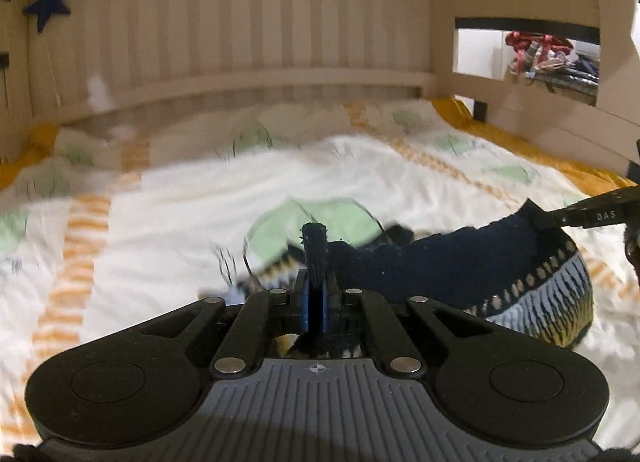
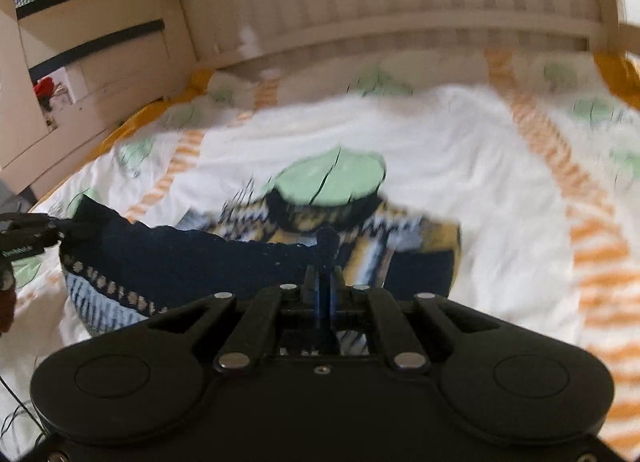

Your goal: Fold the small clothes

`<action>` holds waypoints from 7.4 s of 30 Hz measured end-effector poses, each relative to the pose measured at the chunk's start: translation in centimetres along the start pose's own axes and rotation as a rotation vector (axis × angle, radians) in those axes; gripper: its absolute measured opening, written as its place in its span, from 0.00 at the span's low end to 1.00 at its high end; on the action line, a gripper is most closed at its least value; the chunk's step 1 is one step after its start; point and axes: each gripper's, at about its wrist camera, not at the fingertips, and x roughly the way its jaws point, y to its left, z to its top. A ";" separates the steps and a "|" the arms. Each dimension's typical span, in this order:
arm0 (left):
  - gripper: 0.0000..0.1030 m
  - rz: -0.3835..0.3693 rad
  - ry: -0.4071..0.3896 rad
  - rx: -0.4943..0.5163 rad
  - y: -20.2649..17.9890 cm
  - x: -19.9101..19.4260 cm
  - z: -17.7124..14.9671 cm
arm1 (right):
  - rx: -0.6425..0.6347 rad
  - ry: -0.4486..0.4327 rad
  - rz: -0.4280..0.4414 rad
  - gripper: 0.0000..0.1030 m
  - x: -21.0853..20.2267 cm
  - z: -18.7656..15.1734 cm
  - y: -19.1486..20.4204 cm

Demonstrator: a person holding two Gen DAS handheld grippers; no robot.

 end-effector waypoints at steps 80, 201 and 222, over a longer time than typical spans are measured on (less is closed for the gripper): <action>0.24 -0.040 0.271 -0.382 8.6 12.6 -5.4 | 0.111 0.131 -0.039 0.79 10.6 -3.7 -5.6; 0.90 0.135 0.475 -0.121 -3.0 24.6 -1.8 | 0.505 0.275 0.018 1.00 10.0 -5.5 -9.9; 0.89 0.122 0.351 -0.226 1.7 10.5 -4.3 | 0.577 0.170 0.133 1.00 10.5 -6.3 -11.1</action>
